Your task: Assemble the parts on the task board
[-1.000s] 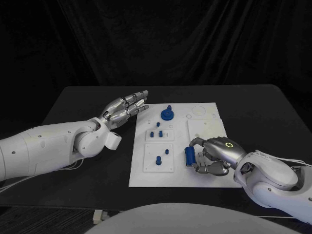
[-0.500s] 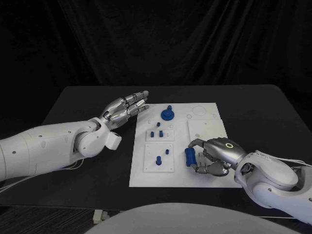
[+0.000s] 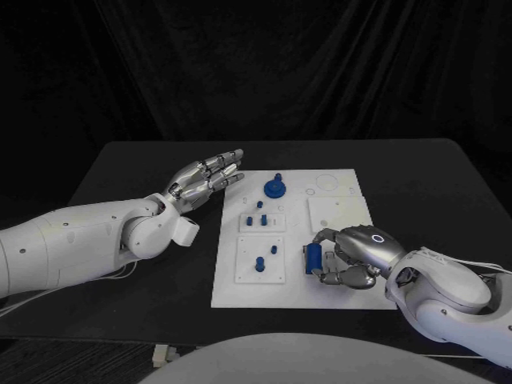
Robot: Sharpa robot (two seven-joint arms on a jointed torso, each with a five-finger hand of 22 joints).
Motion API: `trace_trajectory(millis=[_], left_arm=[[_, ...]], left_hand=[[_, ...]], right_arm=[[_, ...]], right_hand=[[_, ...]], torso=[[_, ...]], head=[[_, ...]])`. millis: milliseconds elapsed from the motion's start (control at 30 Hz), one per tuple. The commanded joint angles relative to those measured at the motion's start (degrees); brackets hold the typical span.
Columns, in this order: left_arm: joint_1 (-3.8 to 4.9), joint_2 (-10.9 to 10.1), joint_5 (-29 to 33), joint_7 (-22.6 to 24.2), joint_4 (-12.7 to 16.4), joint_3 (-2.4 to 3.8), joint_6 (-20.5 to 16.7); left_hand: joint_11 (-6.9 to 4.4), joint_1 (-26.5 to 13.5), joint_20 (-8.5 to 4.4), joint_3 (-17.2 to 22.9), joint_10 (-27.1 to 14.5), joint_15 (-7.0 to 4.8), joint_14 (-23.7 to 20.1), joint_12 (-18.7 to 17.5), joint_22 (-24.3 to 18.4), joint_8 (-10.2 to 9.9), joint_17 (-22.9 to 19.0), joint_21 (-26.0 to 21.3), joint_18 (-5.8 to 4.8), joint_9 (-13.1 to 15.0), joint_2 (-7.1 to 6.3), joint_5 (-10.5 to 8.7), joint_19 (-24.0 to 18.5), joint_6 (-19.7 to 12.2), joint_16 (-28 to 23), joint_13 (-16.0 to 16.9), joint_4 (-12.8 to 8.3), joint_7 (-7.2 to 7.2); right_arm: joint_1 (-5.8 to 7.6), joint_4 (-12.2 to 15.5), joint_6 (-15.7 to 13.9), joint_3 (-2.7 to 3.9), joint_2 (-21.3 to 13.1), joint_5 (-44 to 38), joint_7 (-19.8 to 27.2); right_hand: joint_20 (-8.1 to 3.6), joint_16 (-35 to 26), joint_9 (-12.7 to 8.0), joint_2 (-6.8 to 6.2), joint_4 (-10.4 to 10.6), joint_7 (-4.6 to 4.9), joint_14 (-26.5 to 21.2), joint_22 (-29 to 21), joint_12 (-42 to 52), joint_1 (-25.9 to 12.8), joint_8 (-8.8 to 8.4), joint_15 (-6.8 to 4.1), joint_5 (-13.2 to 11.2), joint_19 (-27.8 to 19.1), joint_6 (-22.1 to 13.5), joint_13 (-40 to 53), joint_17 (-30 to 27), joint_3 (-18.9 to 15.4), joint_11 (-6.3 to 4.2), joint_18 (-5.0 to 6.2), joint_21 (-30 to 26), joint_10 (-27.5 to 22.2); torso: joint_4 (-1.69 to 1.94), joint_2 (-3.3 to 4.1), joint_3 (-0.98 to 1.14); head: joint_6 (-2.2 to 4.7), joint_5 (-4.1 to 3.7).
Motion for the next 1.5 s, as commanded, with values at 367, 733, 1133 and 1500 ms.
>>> trace_trajectory(millis=[367, 733, 1133, 1500], left_arm=[[-0.17, 0.1, 0.4, 0.6, 0.0, 0.07, 0.5], [-0.27, 0.1, 0.4, 0.6, 0.0, 0.07, 0.6], [-0.38, 0.2, 0.4, 0.6, 0.0, 0.07, 0.7], [-0.45, 0.0, 0.4, 0.8, 0.0, 0.07, 0.6]], left_hand=[[0.17, 0.5, 0.31, 0.2, -0.1, 0.09, 0.1, 0.1, 0.1, 0.3, 0.0, 0.2, 0.67, 0.0, -0.05, 0.22, 0.1, -0.1, -0.1, 0.1, 0.0, 0.27], [0.21, 0.5, 0.32, 0.2, -0.1, 0.1, 0.1, 0.2, 0.0, 0.3, -0.1, 0.2, 0.66, 0.0, 0.01, 0.21, 0.1, -0.1, -0.1, 0.1, 0.1, 0.25], [0.21, 0.5, 0.32, 0.2, -0.1, 0.1, 0.1, 0.2, 0.0, 0.3, -0.1, 0.2, 0.66, 0.0, 0.01, 0.21, 0.1, -0.1, -0.1, 0.1, 0.1, 0.25], [0.25, 0.5, 0.34, 0.3, -0.1, 0.11, 0.1, 0.2, 0.0, 0.3, -0.1, 0.2, 0.66, 0.0, 0.04, 0.2, 0.1, -0.2, -0.1, 0.1, 0.1, 0.3]], right_arm=[[-0.16, 0.1, 0.2, -0.07, 0.0, 0.0, -0.9], [-0.16, 0.0, 2.3, -0.07, 0.3, 0.0, -0.4], [-0.16, 0.2, 2.4, -0.07, 0.2, 0.0, 0.0], [-0.13, 1.4, -6.2, -0.05, -1.5, 0.0, 2.9]], right_hand=[[0.28, 0.0, -1.9, -0.25, -0.1, -2.77, 3.3, 10.0, 0.2, 0.4, -7.56, 0.21, 0.1, -0.2, -0.3, 15.1, 5.5, 0.4, 0.32, 1.18, -0.6, 5.9], [-0.19, -0.4, -2.1, -0.96, -0.2, -3.96, 2.9, 9.7, 0.2, 1.4, -11.77, -0.41, -3.2, -0.7, -4.3, 15.1, 4.9, -0.3, -0.55, 1.42, -1.8, 5.9], [-0.6, -0.5, -2.2, -1.12, 0.0, -4.26, 2.8, 9.6, 0.2, 0.5, -15.5, -0.71, -13.8, -0.9, -8.1, 15.1, 4.8, -3.5, -0.85, 1.43, -2.2, 5.9], [-1.19, 0.0, -2.1, -5.63, 0.5, -5.38, 3.1, 9.8, -0.8, -2.0, -16.98, -1.44, -35.8, -0.5, -10.9, 13.3, 5.6, -10.1, -1.74, 1.29, -1.4, 4.5]], torso=[[-0.02, -0.03, 0.0], [0.01, 0.0, 0.01], [-0.02, -0.03, 0.0], [-0.02, -0.01, 0.01]], head=[[0.01, 0.1], [0.01, 0.15], [0.01, 0.2], [0.01, 0.3]])
